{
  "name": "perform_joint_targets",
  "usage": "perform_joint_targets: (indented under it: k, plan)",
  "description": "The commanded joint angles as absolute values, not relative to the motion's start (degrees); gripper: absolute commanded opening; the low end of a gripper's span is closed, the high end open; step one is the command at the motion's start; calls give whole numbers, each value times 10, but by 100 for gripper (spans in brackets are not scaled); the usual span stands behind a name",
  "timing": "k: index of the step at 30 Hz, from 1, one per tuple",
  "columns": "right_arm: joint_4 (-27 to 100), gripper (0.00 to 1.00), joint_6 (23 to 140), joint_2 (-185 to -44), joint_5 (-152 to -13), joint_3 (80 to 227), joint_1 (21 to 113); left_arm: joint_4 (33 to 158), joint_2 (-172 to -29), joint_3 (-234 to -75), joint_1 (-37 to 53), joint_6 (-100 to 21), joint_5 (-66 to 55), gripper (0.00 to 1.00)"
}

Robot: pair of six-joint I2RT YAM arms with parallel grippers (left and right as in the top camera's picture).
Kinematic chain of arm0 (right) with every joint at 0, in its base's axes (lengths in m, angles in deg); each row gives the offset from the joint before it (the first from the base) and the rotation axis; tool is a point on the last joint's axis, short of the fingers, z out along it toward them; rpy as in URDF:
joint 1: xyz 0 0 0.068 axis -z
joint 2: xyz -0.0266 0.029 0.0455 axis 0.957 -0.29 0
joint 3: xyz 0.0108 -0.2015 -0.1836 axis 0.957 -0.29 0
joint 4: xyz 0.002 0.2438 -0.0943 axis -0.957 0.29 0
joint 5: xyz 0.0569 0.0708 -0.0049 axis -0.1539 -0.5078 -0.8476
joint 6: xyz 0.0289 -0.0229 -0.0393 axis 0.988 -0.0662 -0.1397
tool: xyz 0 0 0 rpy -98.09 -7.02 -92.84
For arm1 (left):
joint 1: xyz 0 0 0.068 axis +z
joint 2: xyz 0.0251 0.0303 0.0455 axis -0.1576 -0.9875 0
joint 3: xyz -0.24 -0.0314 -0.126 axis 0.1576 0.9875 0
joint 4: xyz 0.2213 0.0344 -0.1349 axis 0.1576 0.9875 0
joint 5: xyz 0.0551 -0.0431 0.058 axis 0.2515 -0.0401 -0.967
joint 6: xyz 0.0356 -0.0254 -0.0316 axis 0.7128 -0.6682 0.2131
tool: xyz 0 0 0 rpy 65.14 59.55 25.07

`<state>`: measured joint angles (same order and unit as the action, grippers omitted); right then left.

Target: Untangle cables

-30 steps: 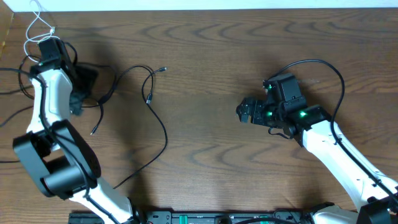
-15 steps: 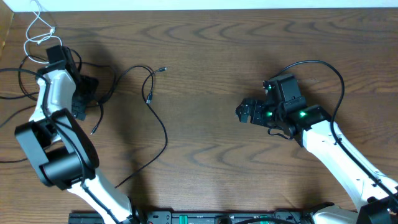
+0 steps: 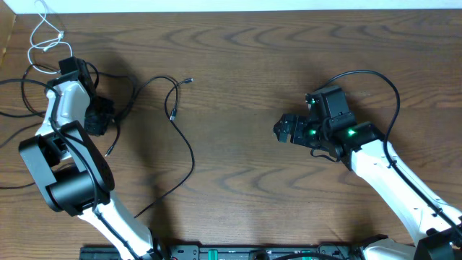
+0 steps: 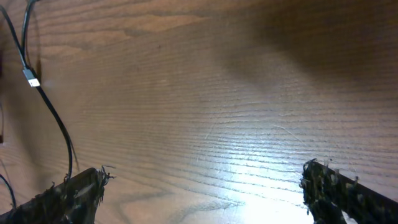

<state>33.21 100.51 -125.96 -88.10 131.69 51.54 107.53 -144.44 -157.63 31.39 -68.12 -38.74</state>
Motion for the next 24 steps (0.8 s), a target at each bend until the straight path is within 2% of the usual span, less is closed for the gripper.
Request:
perform_joint_targets:
  k: [1, 3, 6, 16, 24]
  plan:
    - [332, 99, 1013, -1258, -884, 1322, 513, 1092, -1444, -1580, 314, -667, -396, 24]
    - [332, 99, 1013, -1258, -884, 1322, 513, 1101, -1443, -1580, 314, -657, -396, 20]
    - [332, 99, 1013, -1258, -884, 1322, 513, 1113, -1443, -1580, 314, -655, -396, 8]
    - [336, 99, 1013, -1258, -886, 1322, 513, 1162, -1395, -1580, 315, -606, -341, 8]
    - [346, 99, 1013, -1258, -888, 1322, 513, 1256, -1344, -1580, 322, -606, -409, 7]
